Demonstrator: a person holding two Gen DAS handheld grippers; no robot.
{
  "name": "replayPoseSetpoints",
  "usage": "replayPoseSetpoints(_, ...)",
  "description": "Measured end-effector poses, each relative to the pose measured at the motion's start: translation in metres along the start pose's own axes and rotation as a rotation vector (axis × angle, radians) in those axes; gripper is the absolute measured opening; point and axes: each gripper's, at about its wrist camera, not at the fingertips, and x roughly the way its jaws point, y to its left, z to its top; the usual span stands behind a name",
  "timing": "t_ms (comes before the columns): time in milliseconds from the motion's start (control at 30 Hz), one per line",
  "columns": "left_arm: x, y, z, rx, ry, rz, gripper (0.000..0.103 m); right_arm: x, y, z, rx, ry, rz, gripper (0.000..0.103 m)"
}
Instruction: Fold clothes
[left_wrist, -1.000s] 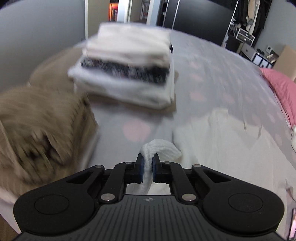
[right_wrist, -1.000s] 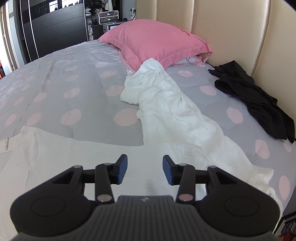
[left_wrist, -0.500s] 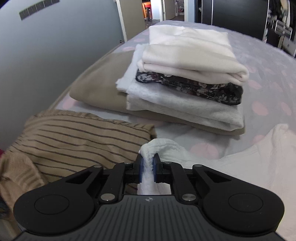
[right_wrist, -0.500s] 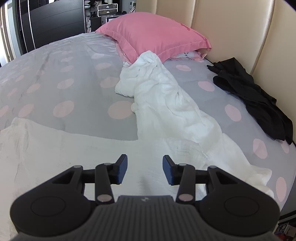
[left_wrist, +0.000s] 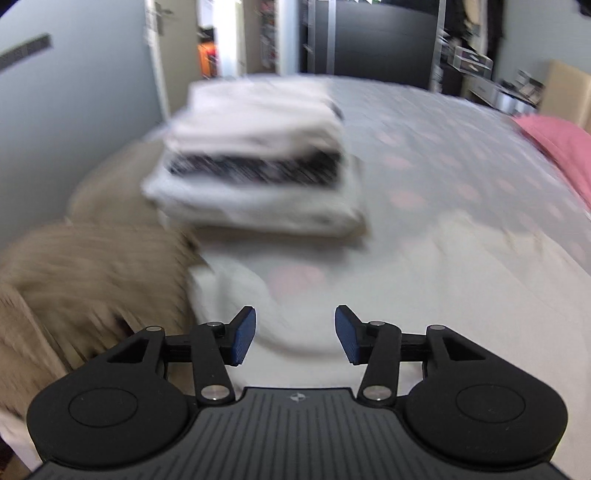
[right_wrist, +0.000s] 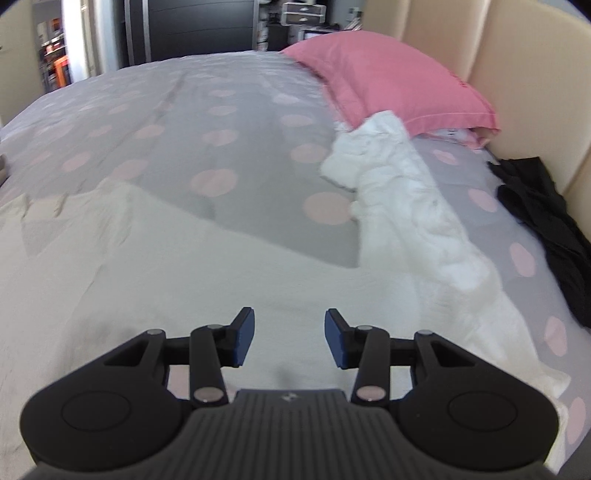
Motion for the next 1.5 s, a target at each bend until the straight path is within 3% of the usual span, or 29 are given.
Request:
replayPoseSetpoints(133, -0.006, -0.025, -0.029, 0.031, 0.070, -0.106, 0.046, -0.010, 0.035, -0.018, -0.080, 0.016, 0.076, 0.046)
replayPoseSetpoints(367, -0.005, -0.054, -0.082, 0.059, 0.215, -0.251, 0.045, -0.028, 0.098, -0.054, -0.090, 0.051, 0.242, 0.046)
replayPoseSetpoints(533, -0.005, -0.070, -0.122, 0.085, 0.340, -0.325, 0.046, -0.039, 0.130, -0.085, -0.103, 0.090, 0.310, 0.047)
replayPoseSetpoints(733, -0.006, -0.083, -0.160, 0.102, 0.475, -0.387, 0.048, -0.047, 0.150, -0.126, -0.153, 0.165, 0.328, 0.053)
replayPoseSetpoints(800, -0.007, -0.090, -0.164, 0.131, 0.482, -0.416, 0.045, -0.048, 0.151, -0.131, -0.162, 0.176, 0.329, 0.053)
replayPoseSetpoints(867, -0.011, -0.098, -0.164, 0.173, 0.467, -0.454, 0.028, -0.050, 0.152, -0.134, -0.170, 0.181, 0.326, 0.053)
replayPoseSetpoints(900, -0.014, -0.101, -0.163, 0.187, 0.455, -0.467, 0.012, -0.051, 0.152, -0.135, -0.174, 0.184, 0.325, 0.053)
replayPoseSetpoints(933, -0.018, -0.102, -0.161, 0.198, 0.441, -0.477, 0.004, -0.052, 0.153, -0.137, -0.178, 0.187, 0.324, 0.053)
replayPoseSetpoints(1100, -0.055, -0.093, -0.131, 0.151, 0.318, -0.589, 0.003, -0.055, 0.155, -0.142, -0.200, 0.194, 0.315, 0.055)
replayPoseSetpoints(1233, -0.074, -0.077, -0.102, 0.113, 0.251, -0.559, 0.002, -0.054, 0.156, -0.141, -0.207, 0.191, 0.307, 0.054)
replayPoseSetpoints(1333, -0.076, -0.068, -0.081, 0.077, 0.218, -0.494, 0.002, -0.056, 0.157, -0.140, -0.211, 0.181, 0.308, 0.055)
replayPoseSetpoints(1500, -0.059, -0.087, -0.061, 0.093, 0.241, -0.540, 0.002, -0.056, 0.159, -0.138, -0.216, 0.170, 0.306, 0.054)
